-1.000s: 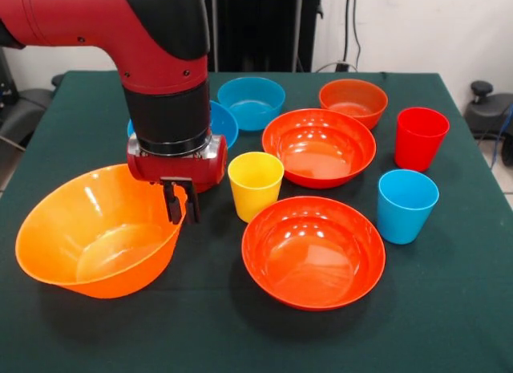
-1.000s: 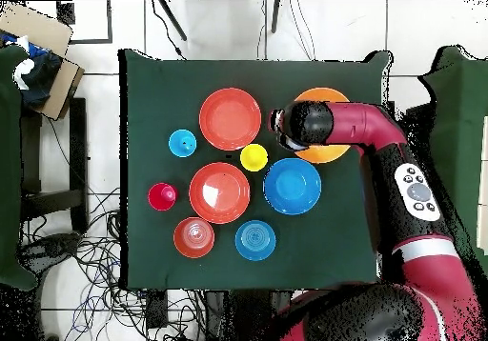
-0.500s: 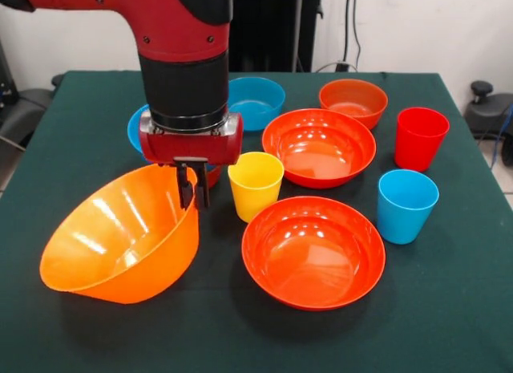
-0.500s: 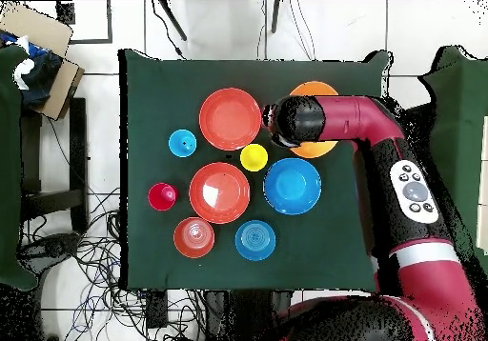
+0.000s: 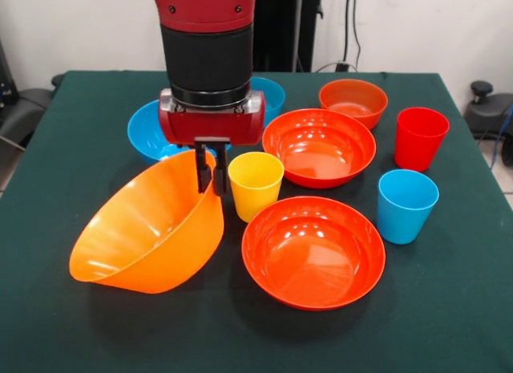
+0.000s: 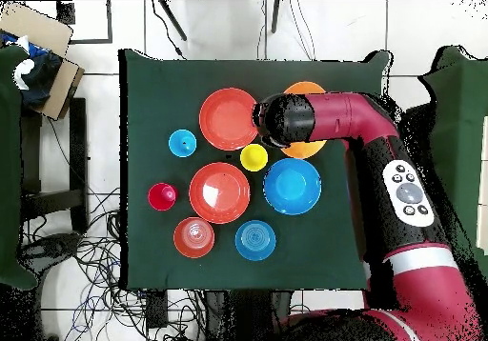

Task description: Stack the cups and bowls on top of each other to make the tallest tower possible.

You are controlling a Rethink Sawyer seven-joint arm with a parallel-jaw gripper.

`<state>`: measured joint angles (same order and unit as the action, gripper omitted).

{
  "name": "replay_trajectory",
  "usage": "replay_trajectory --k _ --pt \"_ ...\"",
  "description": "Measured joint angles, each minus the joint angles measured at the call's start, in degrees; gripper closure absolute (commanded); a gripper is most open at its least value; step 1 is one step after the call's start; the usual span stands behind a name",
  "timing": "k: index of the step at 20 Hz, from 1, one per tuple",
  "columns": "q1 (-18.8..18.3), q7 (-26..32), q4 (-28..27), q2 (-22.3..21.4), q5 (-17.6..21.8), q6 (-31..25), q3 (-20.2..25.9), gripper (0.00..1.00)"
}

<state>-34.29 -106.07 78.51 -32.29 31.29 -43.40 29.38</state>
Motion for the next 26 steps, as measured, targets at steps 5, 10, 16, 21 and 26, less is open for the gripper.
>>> replay_trajectory --k 5,10,16,21,26 --pt "0.22 0.0 0.68 -1.18 -0.24 -0.39 -0.01 1.0" --pt "0.23 0.0 0.84 -2.73 -1.11 -2.98 -0.01 1.0" --pt "0.23 0.0 1.03 -5.8 -3.38 -7.91 -0.01 1.0" --pt "-0.02 0.0 2.16 -9.37 -5.54 -9.97 -0.01 1.0" --pt "-0.47 0.0 4.85 -13.29 -7.58 -10.02 -0.01 1.0"
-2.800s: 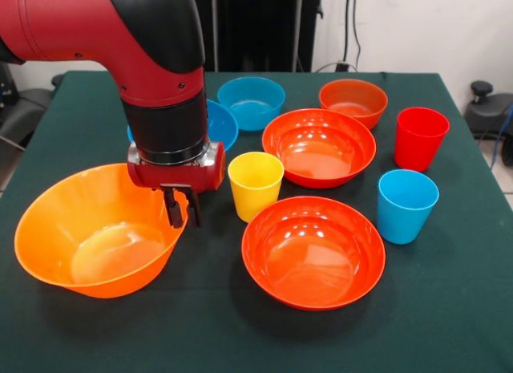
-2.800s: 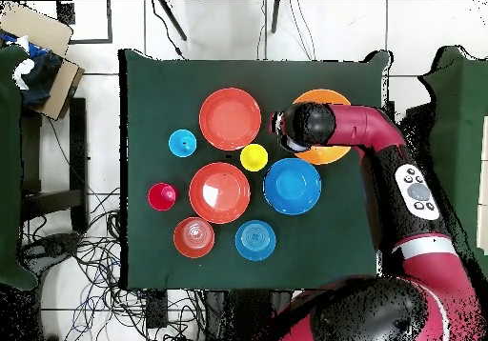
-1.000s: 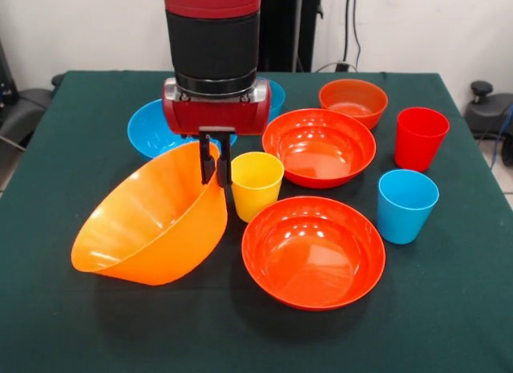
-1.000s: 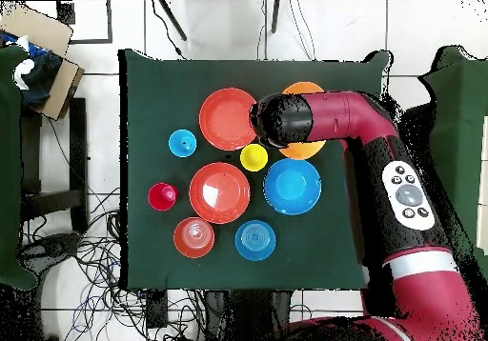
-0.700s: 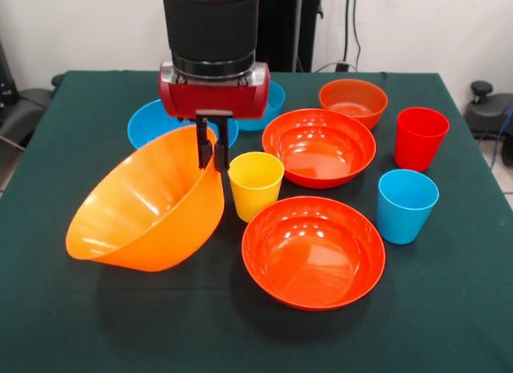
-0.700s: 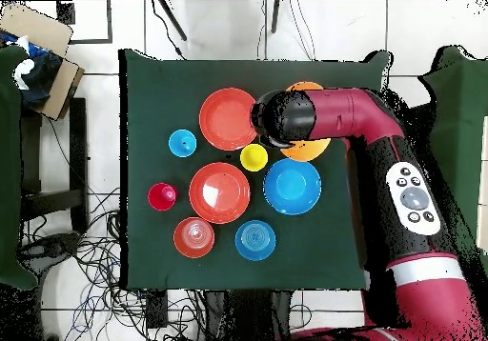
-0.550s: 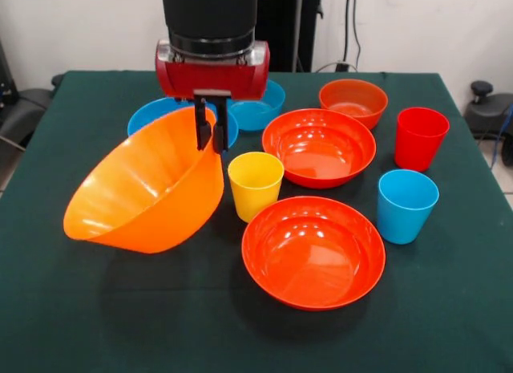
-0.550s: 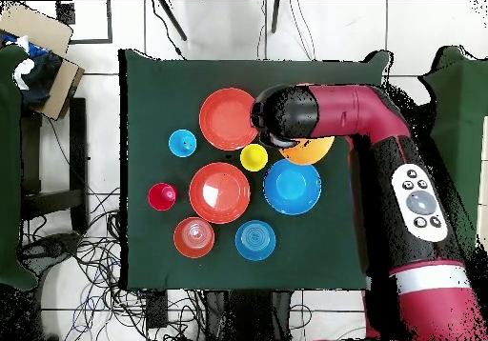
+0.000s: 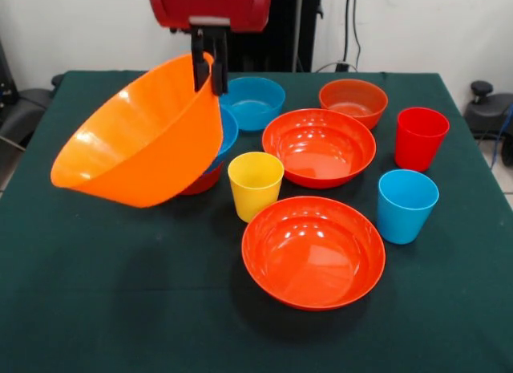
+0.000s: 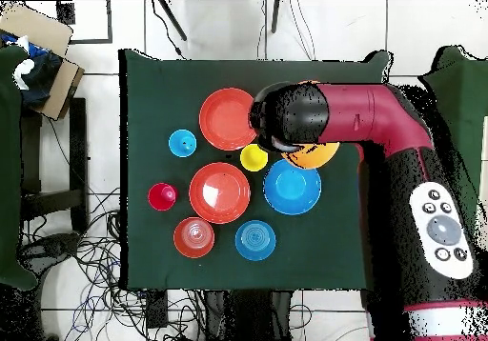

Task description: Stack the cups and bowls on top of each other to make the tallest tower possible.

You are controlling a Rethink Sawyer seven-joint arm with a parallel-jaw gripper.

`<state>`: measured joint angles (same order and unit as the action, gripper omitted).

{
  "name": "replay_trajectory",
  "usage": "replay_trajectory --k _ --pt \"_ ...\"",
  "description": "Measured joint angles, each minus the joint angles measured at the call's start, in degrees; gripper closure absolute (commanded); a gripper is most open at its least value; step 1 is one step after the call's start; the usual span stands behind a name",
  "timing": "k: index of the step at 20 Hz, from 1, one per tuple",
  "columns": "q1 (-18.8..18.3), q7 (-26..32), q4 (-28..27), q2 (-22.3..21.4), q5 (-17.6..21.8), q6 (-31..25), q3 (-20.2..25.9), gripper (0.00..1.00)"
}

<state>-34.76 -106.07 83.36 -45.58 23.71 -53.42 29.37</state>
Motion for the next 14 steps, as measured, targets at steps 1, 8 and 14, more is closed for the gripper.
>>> replay_trajectory --k 1,8,14 --pt "-0.06 0.0 0.66 -0.94 -0.42 0.0 0.0 1.0" --pt "-0.2 0.0 4.61 -5.22 -2.74 0.0 0.0 1.0" --pt "-0.2 0.0 8.21 -7.39 -3.24 0.01 -0.02 1.0"
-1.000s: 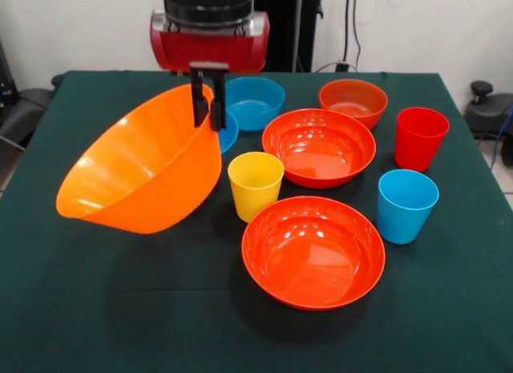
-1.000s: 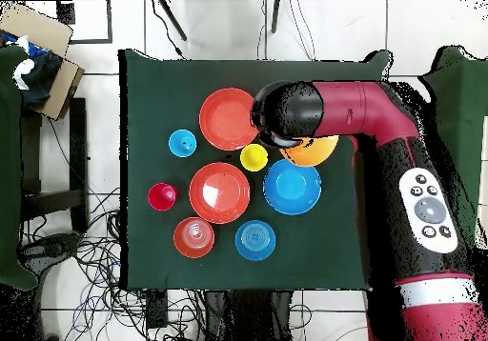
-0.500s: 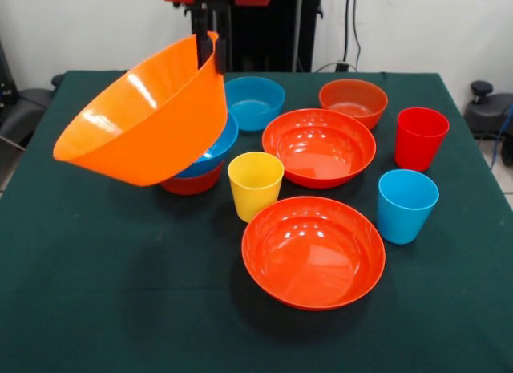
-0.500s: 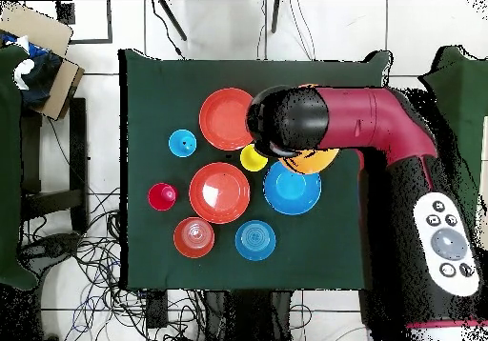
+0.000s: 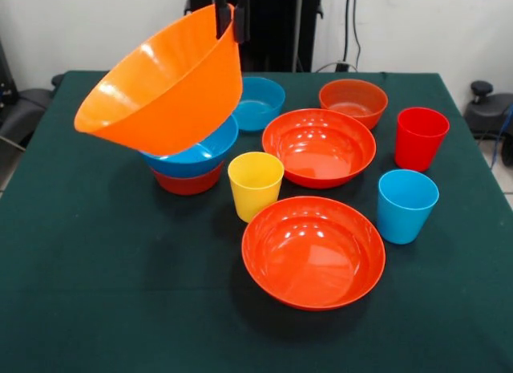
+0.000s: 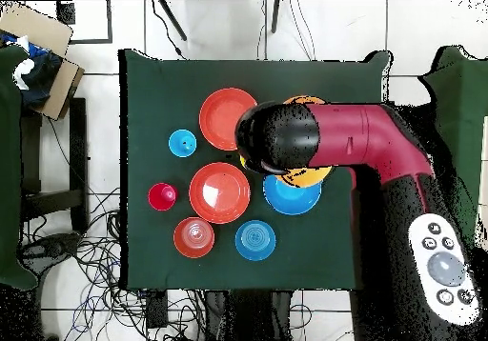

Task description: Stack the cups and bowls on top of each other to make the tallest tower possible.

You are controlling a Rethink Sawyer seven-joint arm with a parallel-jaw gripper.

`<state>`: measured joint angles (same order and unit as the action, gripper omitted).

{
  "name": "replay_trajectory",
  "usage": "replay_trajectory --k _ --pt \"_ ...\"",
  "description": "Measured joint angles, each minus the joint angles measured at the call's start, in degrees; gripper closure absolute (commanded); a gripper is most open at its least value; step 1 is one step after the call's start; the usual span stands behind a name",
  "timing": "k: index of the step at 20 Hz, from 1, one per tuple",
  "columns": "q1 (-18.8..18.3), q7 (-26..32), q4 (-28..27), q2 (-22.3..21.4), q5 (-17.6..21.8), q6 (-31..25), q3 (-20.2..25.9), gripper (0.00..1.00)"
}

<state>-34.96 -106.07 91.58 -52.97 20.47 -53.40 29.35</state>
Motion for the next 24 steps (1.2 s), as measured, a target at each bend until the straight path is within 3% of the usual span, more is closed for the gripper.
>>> replay_trajectory --k 24 --pt "-0.06 0.0 7.8 -0.48 0.36 1.85 -1.38 1.0"
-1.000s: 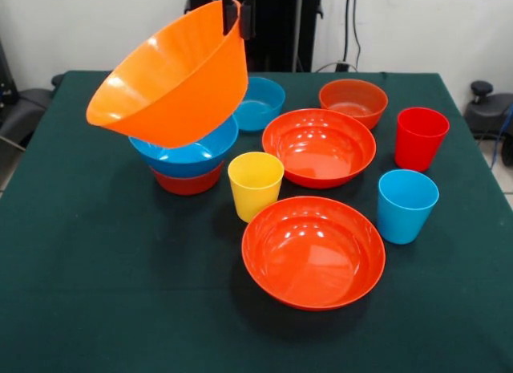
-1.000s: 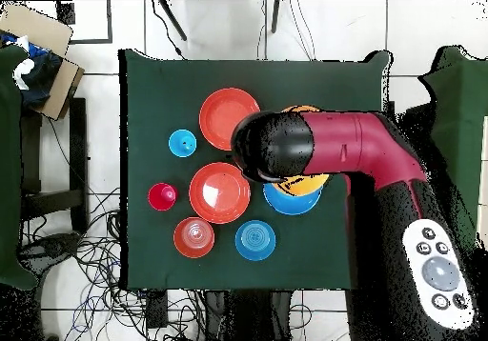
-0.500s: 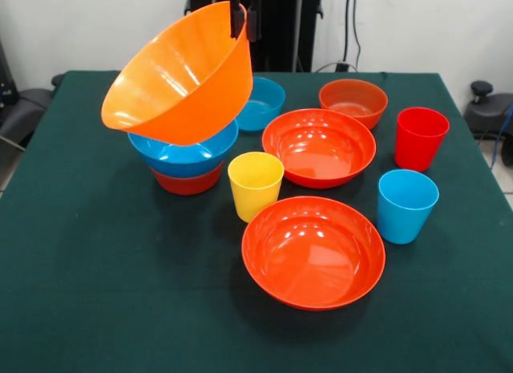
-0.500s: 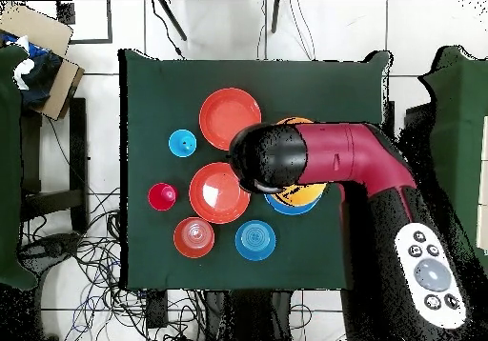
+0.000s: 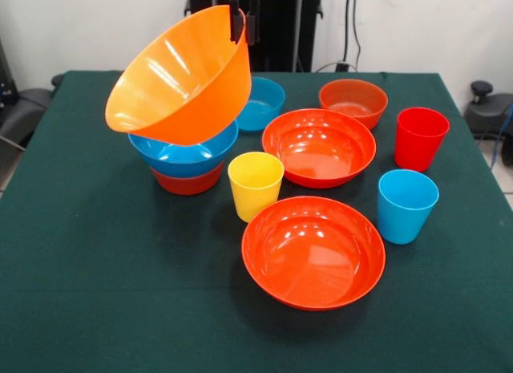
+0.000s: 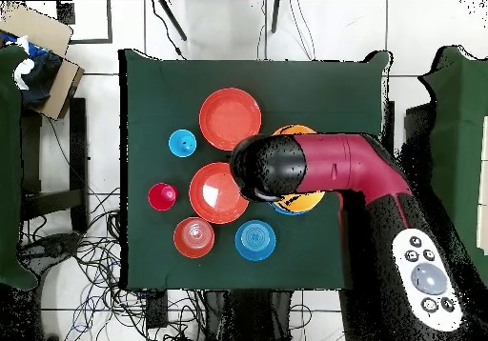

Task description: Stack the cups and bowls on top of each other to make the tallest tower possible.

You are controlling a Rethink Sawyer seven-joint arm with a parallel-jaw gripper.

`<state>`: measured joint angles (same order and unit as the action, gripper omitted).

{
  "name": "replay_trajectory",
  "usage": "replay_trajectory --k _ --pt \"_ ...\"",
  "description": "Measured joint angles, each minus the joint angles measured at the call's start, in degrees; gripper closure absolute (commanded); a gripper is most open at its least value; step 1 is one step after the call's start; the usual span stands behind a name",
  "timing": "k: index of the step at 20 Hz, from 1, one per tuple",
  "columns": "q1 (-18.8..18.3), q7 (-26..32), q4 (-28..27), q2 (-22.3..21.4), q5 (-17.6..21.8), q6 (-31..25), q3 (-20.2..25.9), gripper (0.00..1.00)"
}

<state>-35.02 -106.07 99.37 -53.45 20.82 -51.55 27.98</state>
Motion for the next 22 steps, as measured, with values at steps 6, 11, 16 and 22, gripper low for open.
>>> replay_trajectory --k 6,11,16,22 --pt "-0.1 0.0 1.13 0.02 0.12 1.01 -0.62 1.0" --pt "-0.1 0.0 1.6 0.49 0.34 1.89 -1.31 1.0" --pt "-0.11 0.0 1.64 0.98 1.25 3.54 -2.7 1.0" --pt "-0.11 0.0 1.63 2.28 1.45 5.57 -3.42 1.0"
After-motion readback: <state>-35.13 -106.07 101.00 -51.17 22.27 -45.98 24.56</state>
